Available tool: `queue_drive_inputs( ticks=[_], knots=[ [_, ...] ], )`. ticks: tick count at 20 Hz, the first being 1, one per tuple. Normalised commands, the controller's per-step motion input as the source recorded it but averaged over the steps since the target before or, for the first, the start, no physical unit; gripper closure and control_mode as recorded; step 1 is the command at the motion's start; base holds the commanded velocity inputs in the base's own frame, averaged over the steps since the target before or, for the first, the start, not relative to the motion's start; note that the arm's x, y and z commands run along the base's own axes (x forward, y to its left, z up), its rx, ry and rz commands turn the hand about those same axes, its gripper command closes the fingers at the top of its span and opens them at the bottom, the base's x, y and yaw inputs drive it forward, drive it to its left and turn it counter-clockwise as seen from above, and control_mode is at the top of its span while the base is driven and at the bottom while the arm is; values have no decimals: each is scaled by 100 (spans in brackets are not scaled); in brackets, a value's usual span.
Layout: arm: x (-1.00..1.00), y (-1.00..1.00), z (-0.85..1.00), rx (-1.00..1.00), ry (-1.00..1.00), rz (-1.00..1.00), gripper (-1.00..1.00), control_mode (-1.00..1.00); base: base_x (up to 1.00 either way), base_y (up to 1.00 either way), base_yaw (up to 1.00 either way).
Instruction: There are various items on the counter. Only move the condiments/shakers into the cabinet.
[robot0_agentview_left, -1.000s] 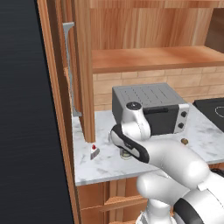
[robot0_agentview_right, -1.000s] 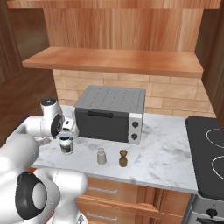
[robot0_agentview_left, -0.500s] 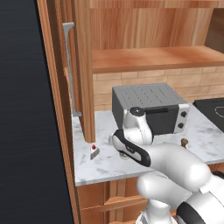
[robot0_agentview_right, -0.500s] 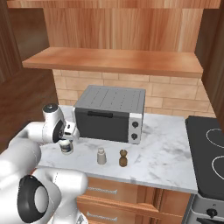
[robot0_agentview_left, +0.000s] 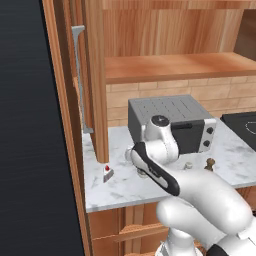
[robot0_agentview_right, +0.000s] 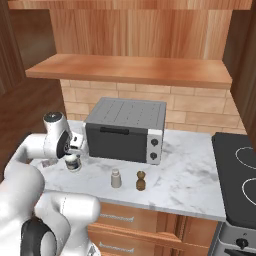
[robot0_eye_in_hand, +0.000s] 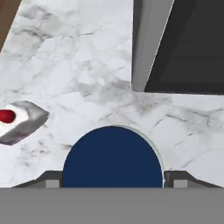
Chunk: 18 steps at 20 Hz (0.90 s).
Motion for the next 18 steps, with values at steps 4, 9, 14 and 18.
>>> queue_drive_inputs(
  ticks=[4,9,14,18],
  knots=[
    [-56,-11,100,7,-2,0,100,-100,0,0,0],
    [-55,-6,100,6,-5,0,100,-100,0,0,0],
    [-52,0,100,2,-14,2,100,-100,0,0,0],
    [-45,0,100,0,-17,4,100,-100,0,0,0]
  ],
)
